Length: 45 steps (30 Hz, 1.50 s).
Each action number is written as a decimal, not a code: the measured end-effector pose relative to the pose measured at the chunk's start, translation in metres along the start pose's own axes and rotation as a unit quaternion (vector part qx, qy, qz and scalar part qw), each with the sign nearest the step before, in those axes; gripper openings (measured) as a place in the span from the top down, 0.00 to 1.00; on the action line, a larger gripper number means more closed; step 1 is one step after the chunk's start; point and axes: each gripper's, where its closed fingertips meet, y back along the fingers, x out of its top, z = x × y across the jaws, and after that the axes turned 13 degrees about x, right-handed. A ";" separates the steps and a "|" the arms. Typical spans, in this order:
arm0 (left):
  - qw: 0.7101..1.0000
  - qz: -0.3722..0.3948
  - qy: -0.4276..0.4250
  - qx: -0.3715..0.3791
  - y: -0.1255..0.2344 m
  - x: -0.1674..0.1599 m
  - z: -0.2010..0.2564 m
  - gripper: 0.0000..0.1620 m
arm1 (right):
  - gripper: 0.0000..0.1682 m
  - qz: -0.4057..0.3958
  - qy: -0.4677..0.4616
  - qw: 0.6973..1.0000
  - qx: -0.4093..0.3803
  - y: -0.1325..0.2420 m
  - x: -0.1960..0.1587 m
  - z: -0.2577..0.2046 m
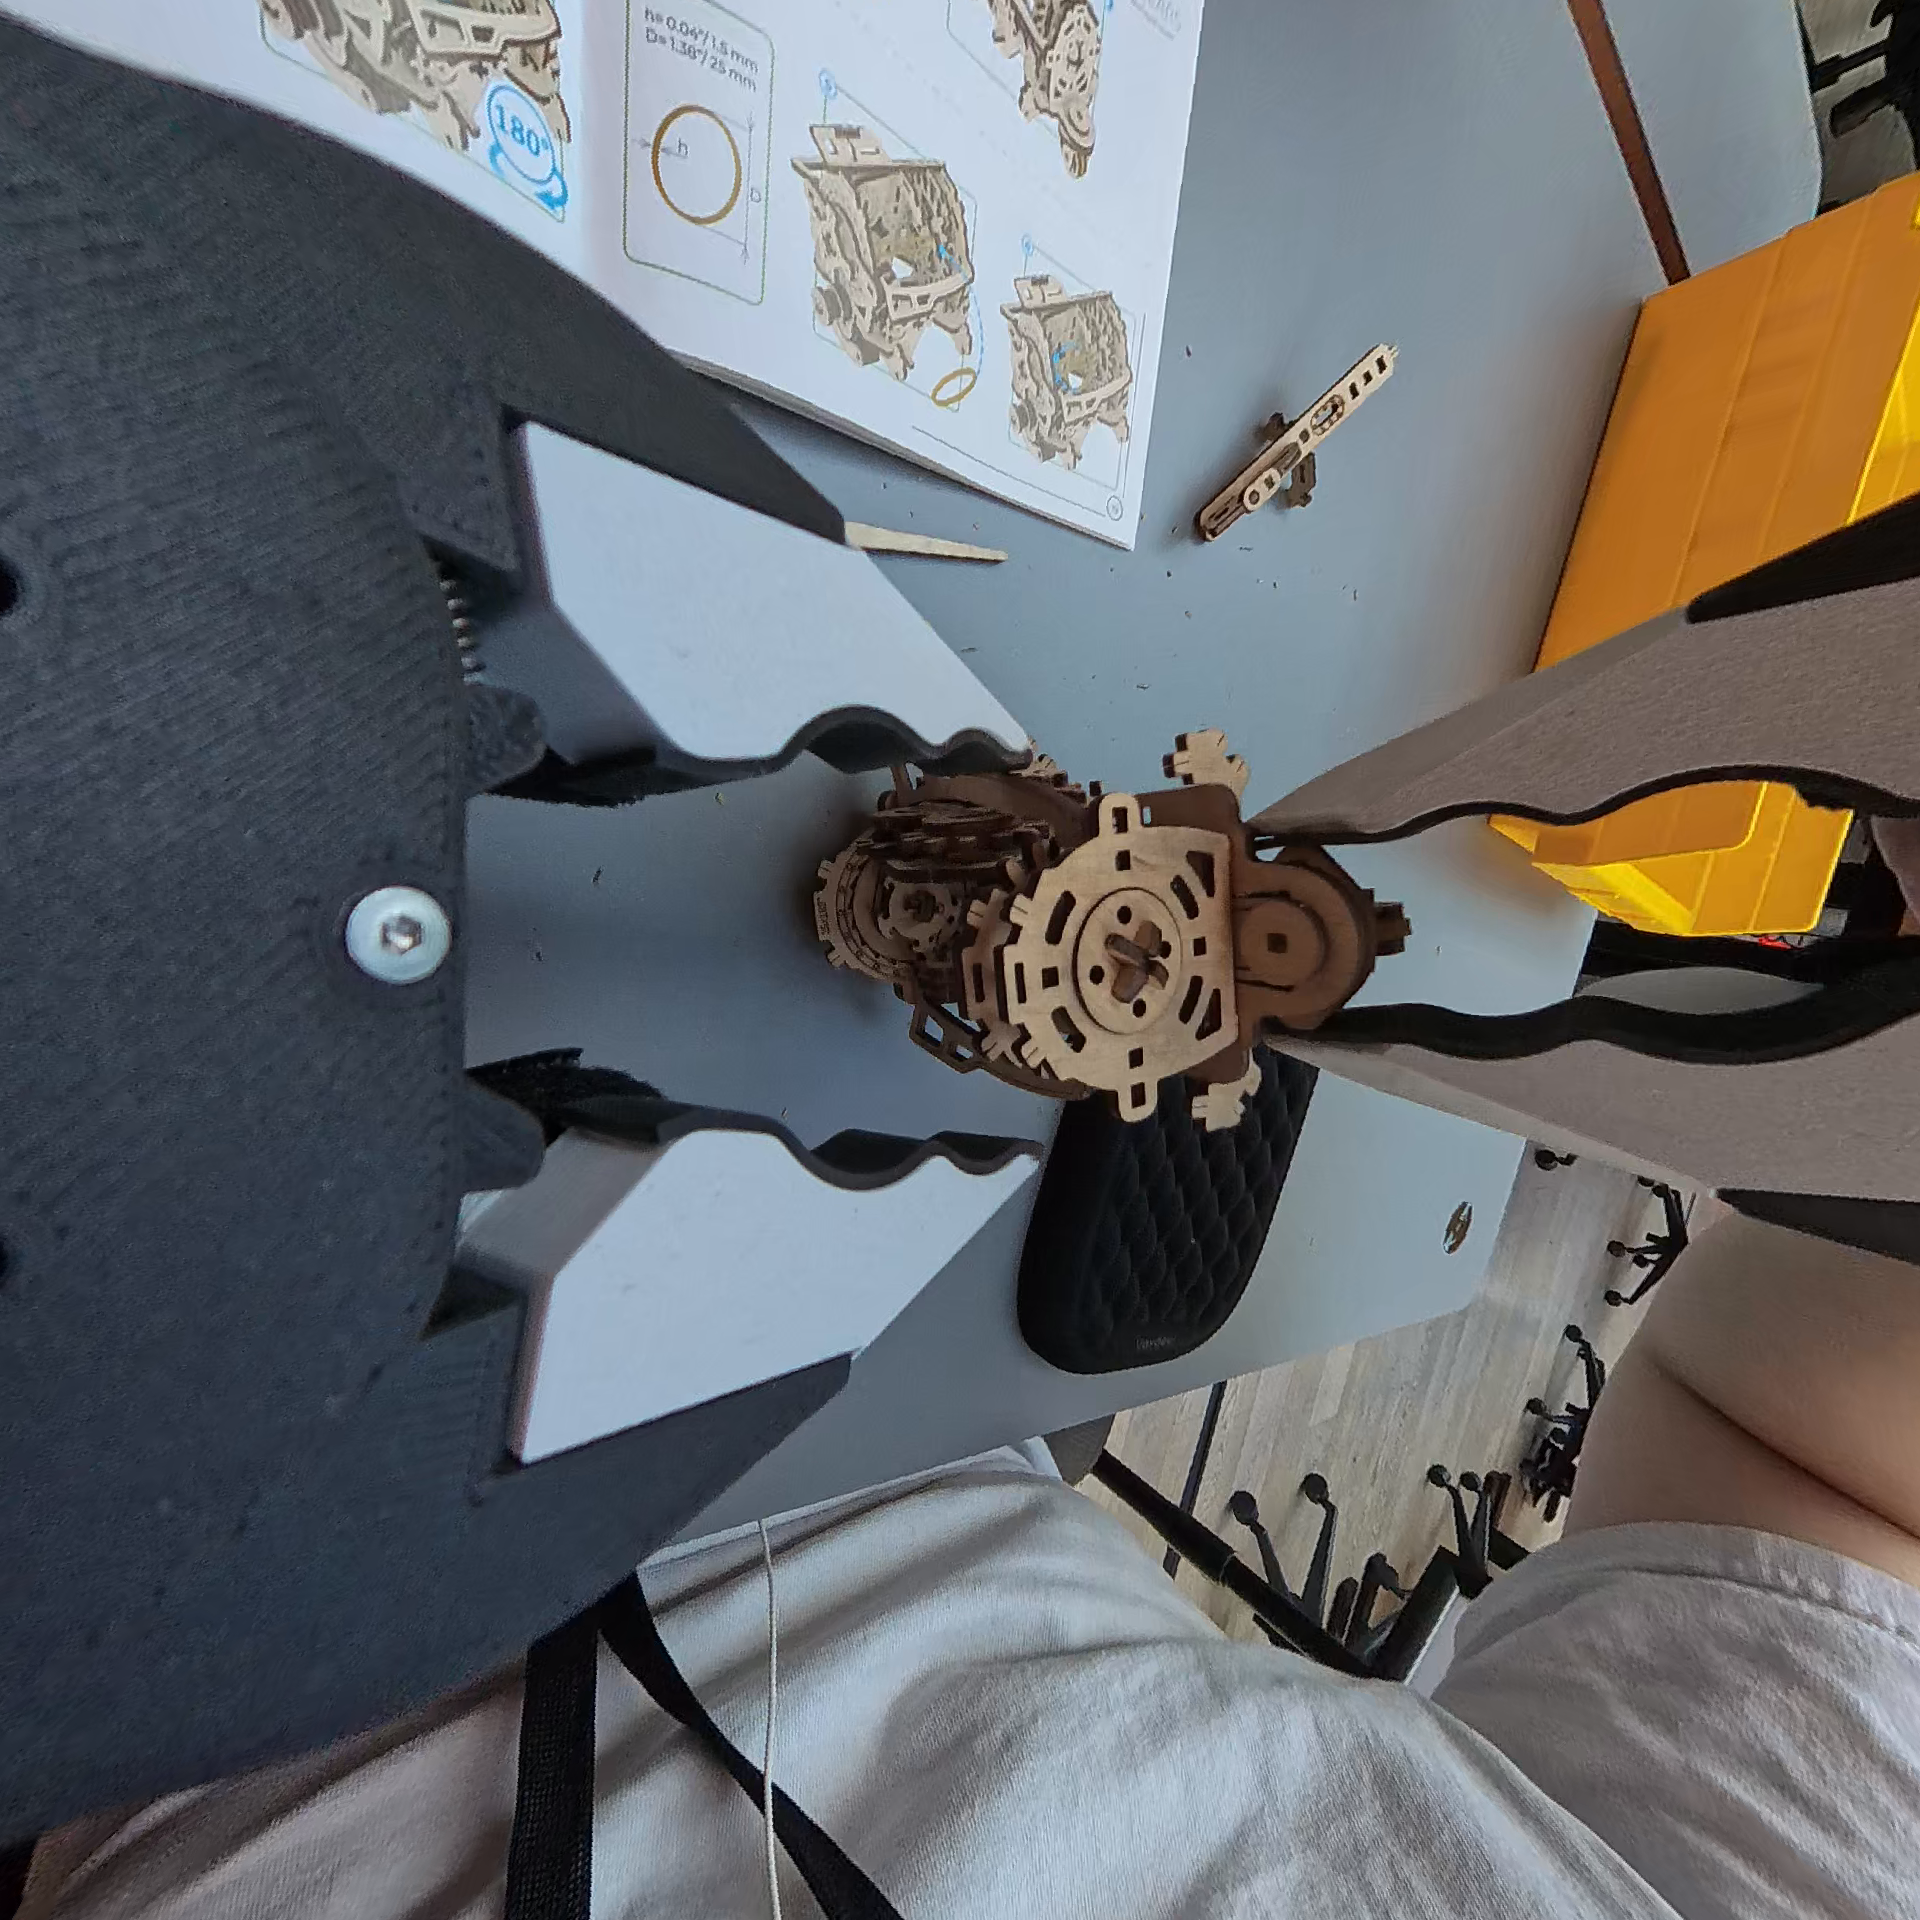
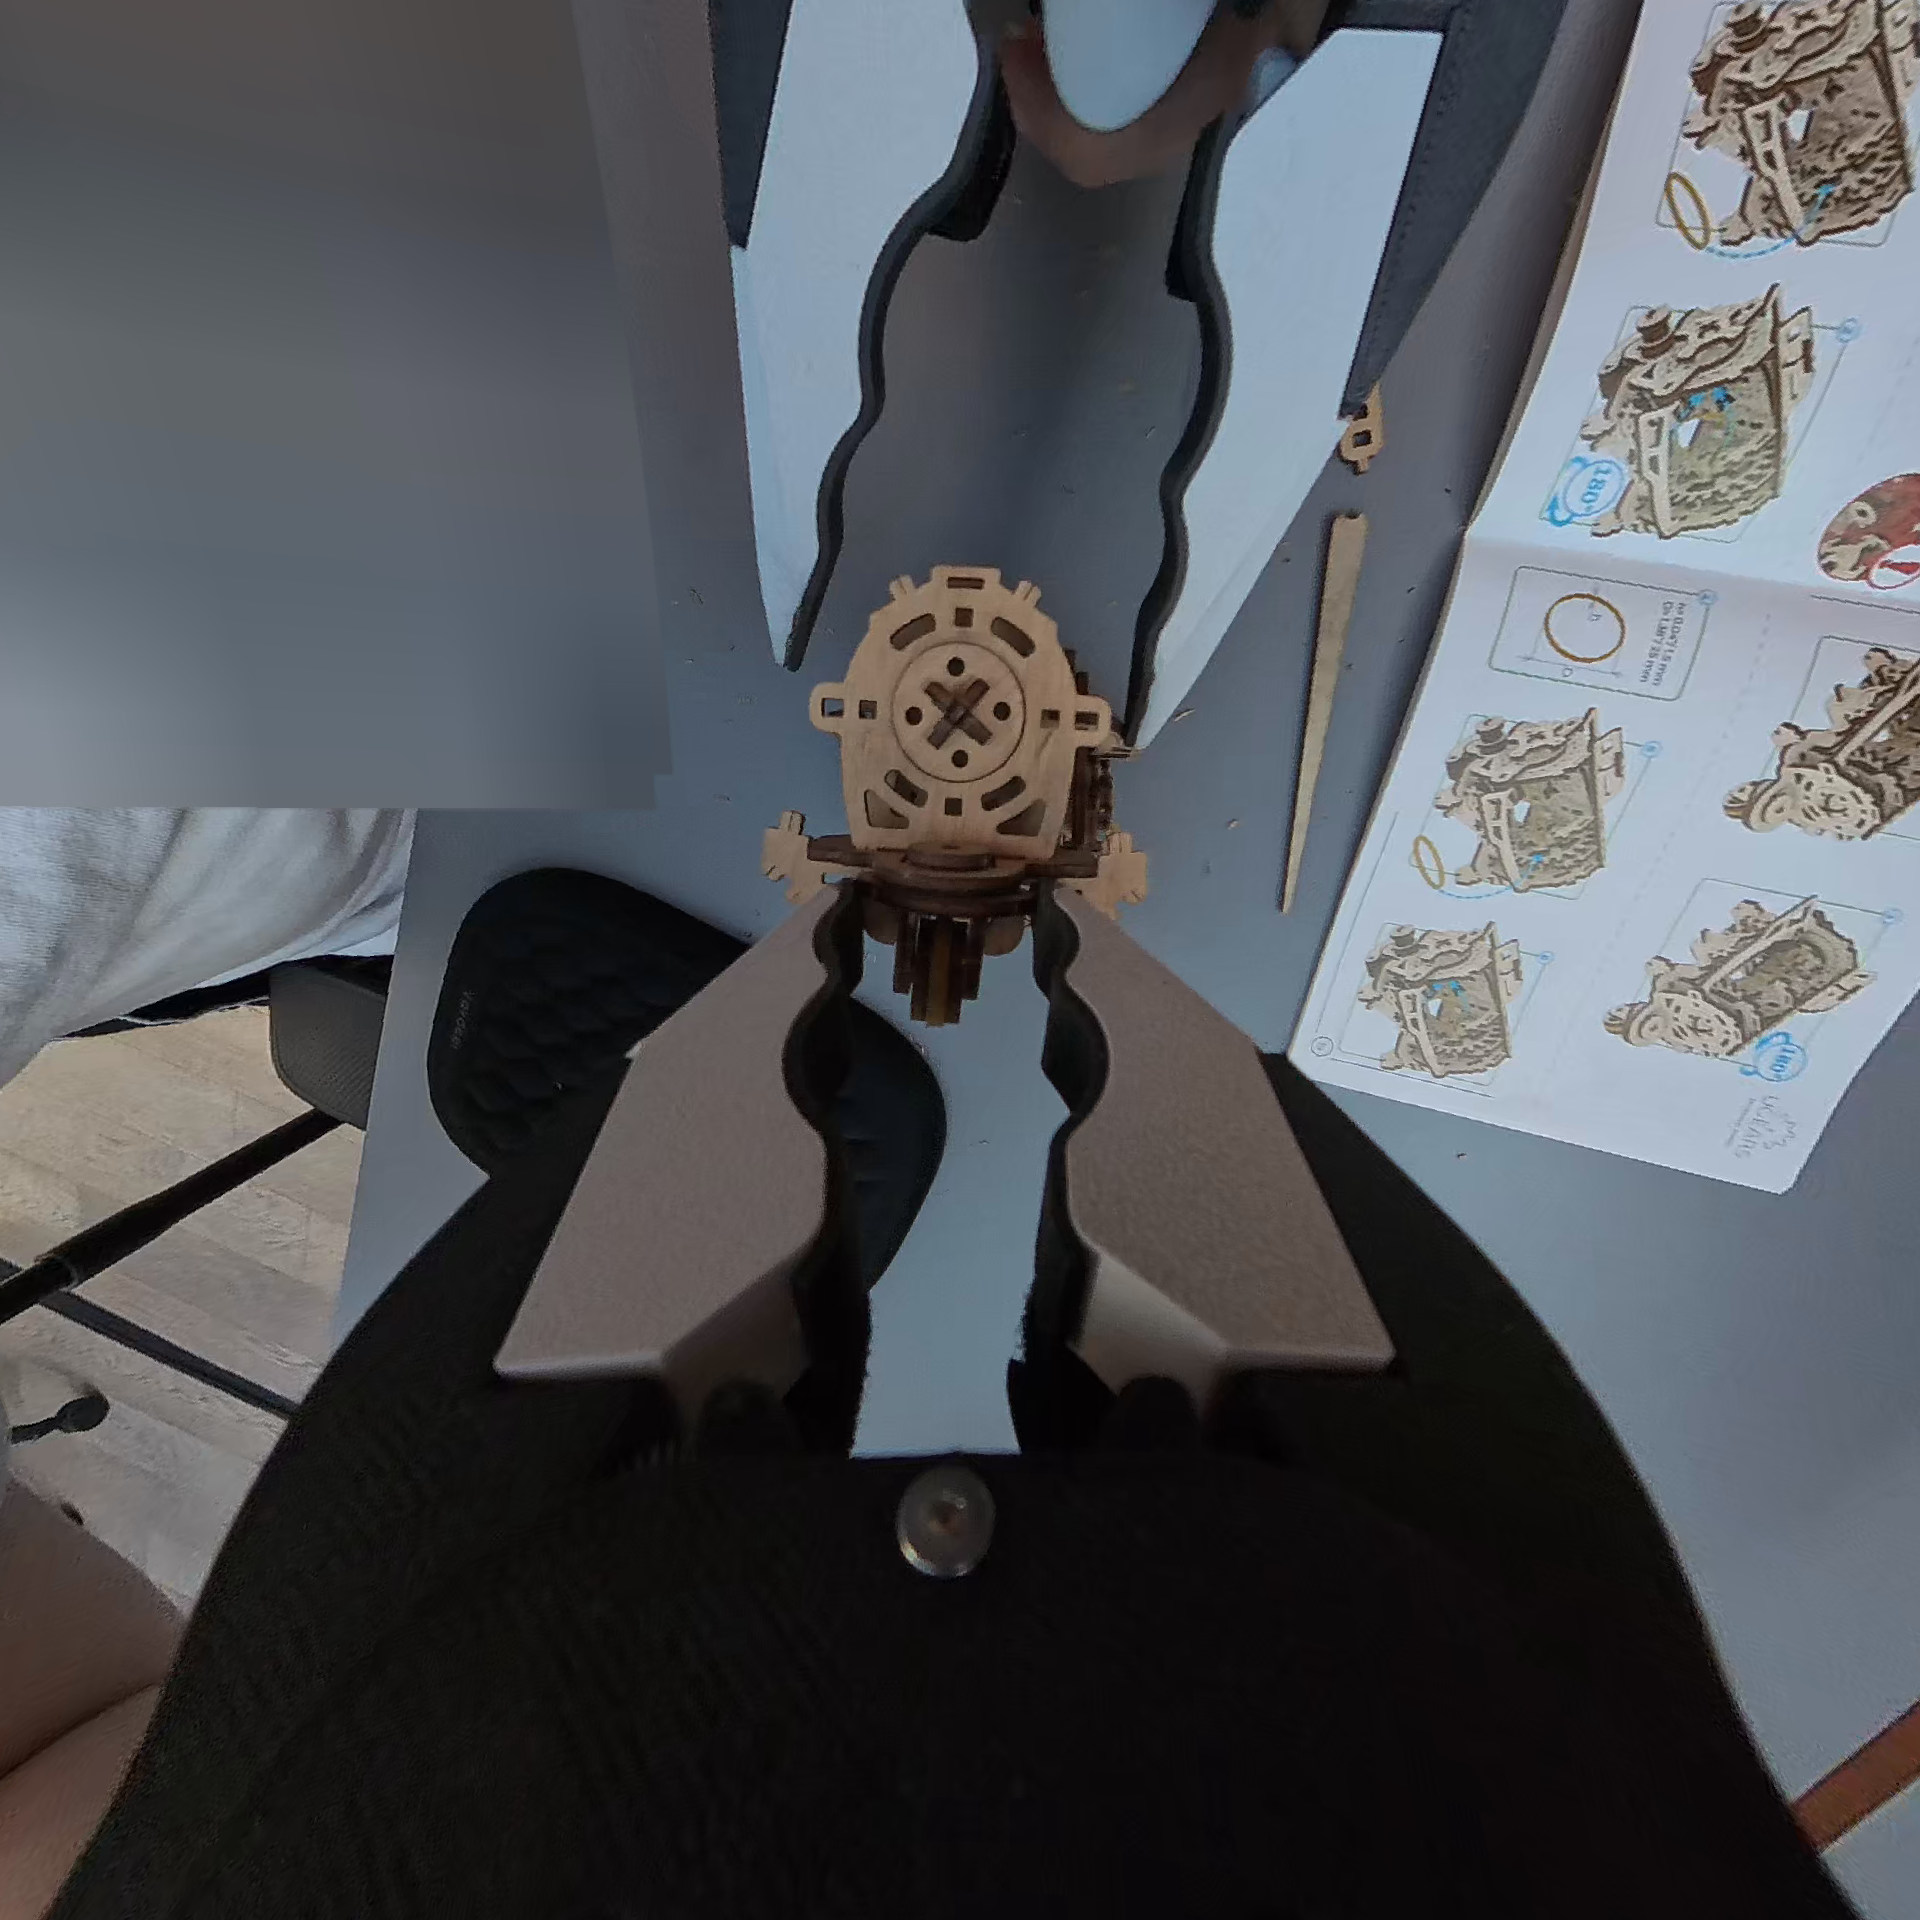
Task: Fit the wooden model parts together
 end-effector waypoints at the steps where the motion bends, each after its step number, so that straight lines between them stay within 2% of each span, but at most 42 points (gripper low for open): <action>1: 1.000 0.003 0.002 -0.004 0.000 0.001 0.001 0.60 | 0.81 -0.002 -0.005 1.000 0.002 0.000 0.000 0.000; 16: 1.000 -0.010 0.003 0.023 0.011 0.001 -0.013 0.54 | 0.81 -0.014 0.022 0.999 -0.028 -0.001 0.002 0.001; 24: 0.998 -0.007 0.062 0.011 0.016 0.005 -0.019 0.60 | 0.81 -0.018 0.025 0.998 -0.052 0.000 0.000 0.001; 34: 0.996 -0.023 0.081 0.005 0.024 0.003 -0.022 0.63 | 0.81 -0.008 0.001 0.998 -0.063 -0.001 0.001 -0.001; 39: 0.997 0.006 0.078 0.004 0.029 0.014 -0.021 0.58 | 0.81 -0.015 0.009 0.997 -0.076 -0.001 0.001 -0.001; 45: 0.998 -0.011 0.058 0.014 0.022 0.007 -0.018 0.59 | 0.81 -0.015 0.009 0.996 -0.091 -0.002 0.000 -0.003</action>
